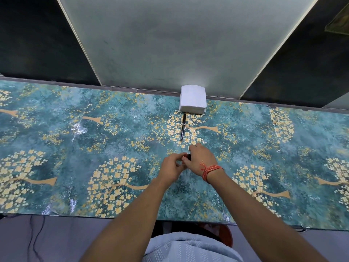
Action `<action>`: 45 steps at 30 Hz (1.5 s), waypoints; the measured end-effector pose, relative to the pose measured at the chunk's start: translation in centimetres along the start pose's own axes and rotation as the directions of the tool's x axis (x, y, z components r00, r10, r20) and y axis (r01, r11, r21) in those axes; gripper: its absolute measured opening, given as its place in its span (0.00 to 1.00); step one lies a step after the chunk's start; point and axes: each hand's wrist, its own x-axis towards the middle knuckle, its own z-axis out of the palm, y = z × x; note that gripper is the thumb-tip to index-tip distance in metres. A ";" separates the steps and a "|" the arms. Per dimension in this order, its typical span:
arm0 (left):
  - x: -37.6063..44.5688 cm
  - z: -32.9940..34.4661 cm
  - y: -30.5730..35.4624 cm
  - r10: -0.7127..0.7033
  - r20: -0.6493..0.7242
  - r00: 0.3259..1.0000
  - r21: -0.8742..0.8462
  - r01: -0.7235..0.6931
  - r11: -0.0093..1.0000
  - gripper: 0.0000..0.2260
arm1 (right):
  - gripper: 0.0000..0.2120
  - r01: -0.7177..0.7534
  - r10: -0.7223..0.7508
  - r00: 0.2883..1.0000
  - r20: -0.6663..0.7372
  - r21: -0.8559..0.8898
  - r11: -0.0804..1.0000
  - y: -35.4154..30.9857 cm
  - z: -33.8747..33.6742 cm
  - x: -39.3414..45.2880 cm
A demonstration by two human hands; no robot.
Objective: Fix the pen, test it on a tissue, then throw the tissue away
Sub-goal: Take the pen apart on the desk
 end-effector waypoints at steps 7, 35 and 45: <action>0.1 0.0 0.3 -0.014 0.006 1.000 0.041 0.014 0.999 0.16 | 0.09 0.080 -0.081 0.997 0.011 0.074 0.994 0.2 0.8 0.3; 0.5 2.2 0.4 -0.093 -0.031 0.995 0.043 0.094 0.995 0.28 | 0.10 -0.109 0.406 0.872 -0.274 0.700 0.706 6.8 4.7 -1.6; -1.6 -4.8 -2.3 -0.226 -0.126 0.966 -0.002 0.227 0.974 0.23 | 0.11 -0.196 0.342 0.932 -0.119 0.629 0.752 1.4 -0.5 12.3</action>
